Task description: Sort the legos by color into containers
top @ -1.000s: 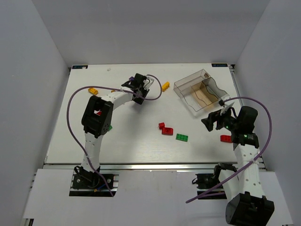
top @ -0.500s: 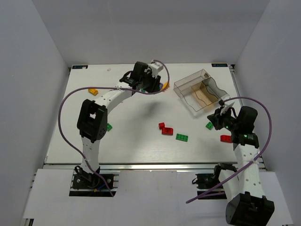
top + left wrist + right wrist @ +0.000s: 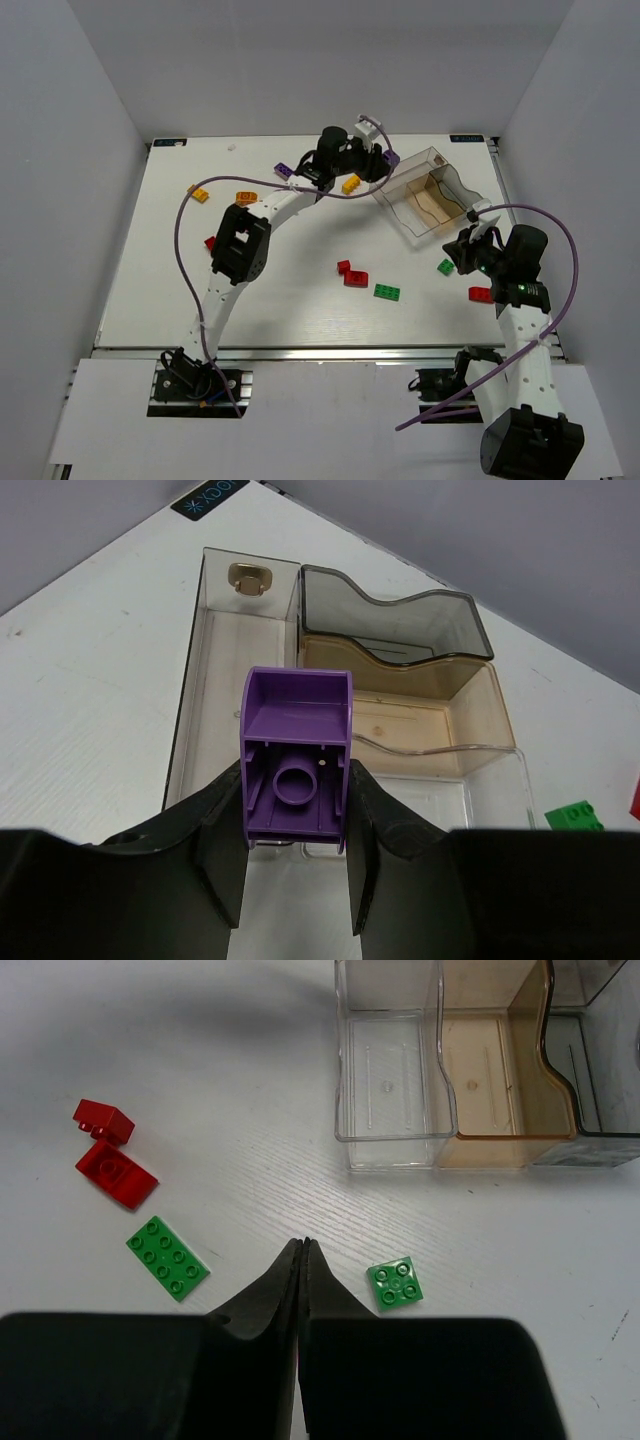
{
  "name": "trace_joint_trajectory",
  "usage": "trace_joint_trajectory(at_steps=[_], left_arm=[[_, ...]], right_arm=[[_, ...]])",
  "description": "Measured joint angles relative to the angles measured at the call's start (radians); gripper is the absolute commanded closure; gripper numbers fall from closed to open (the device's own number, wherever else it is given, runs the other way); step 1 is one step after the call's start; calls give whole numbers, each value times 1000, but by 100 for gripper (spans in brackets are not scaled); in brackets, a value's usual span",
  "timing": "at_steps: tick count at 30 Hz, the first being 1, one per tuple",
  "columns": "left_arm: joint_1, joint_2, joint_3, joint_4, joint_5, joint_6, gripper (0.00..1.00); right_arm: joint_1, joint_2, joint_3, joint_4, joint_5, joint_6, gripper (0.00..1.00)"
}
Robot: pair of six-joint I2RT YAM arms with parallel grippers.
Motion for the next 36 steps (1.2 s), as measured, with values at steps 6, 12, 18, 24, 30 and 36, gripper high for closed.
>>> trace_joint_trajectory(at_steps=[6,12,18,24,30,36], left_arm=[[-29,68,0,128,-39,-18,100],[-45,75,0,202,-88,-17,82],[-44,100,0,227,-151,-11,64],[-41,144,0,229,-196,-7,47],[-45,148,-2,235,-203,-11,27],[-45,148,-2,239,-204,-23,52]], right_arm=[[0,3,0,0,0,3,100],[0,3,0,1,0,3,100],[0,2,0,1,0,3,100],[0,2,0,1,0,3,98],[0,2,0,1,0,3,97],[0,2,0,0,0,3,75]])
